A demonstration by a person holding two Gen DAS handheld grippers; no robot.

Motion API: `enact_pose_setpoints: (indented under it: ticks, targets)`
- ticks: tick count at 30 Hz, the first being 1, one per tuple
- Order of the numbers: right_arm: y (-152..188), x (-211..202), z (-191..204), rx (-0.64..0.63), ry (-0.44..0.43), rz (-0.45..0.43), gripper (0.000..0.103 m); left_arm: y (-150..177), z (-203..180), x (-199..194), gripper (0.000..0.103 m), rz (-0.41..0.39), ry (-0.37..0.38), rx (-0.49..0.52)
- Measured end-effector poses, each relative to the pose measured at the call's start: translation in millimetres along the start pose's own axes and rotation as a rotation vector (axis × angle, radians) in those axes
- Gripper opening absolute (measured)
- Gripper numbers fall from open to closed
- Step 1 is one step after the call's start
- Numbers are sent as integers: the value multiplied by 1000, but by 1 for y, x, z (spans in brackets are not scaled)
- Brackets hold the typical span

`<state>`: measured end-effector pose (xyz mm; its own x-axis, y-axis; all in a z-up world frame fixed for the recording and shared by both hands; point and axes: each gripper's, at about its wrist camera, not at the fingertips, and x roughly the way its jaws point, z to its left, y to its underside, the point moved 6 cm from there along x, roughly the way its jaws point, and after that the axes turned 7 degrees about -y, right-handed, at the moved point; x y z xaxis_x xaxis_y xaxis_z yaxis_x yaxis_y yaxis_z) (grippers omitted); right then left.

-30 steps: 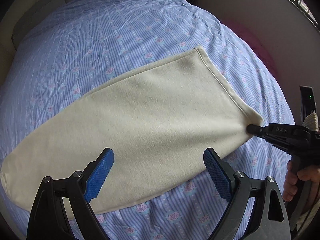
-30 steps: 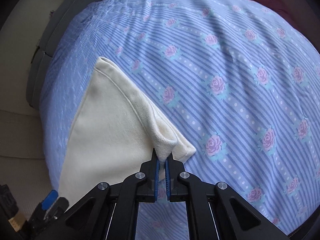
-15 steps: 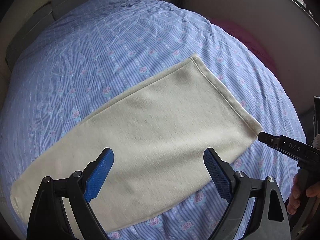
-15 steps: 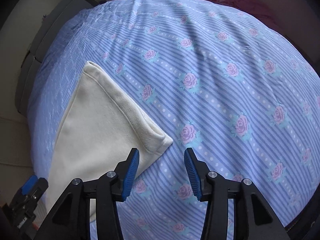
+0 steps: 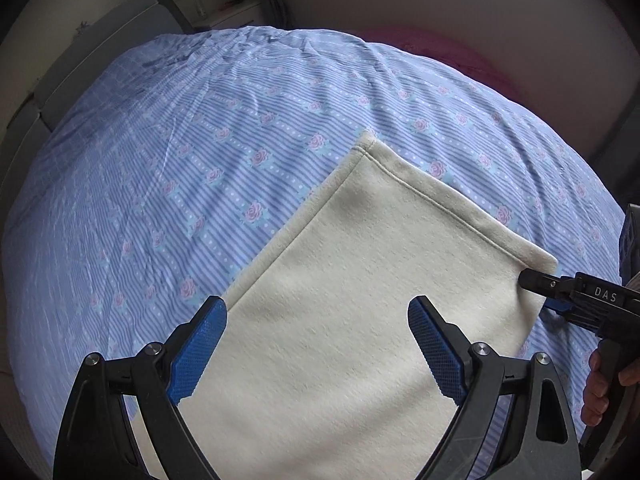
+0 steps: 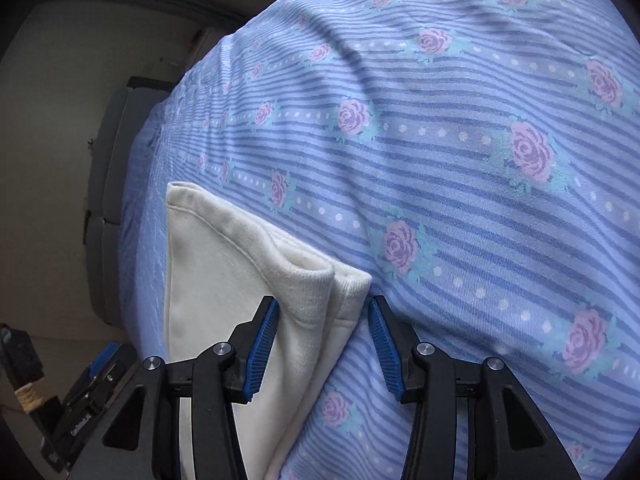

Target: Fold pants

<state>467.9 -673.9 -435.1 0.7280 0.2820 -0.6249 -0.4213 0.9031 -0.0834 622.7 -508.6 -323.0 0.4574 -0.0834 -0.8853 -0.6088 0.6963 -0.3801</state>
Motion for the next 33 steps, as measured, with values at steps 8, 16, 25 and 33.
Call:
enact_pose_setpoints:
  ticks: [8, 16, 25, 33]
  targets:
    - [-1, 6, -13, 21, 25, -3, 24, -50, -1, 39, 93, -3, 142, 81]
    - [-6, 24, 1, -52, 90, 40, 22, -114, -19, 92, 91, 102, 391, 117]
    - [-10, 26, -2, -65, 87, 65, 21, -110, -48, 141, 75, 243, 460, 161]
    - [-14, 27, -8, -67, 65, 55, 21, -108, -52, 139, 34, 294, 487, 109]
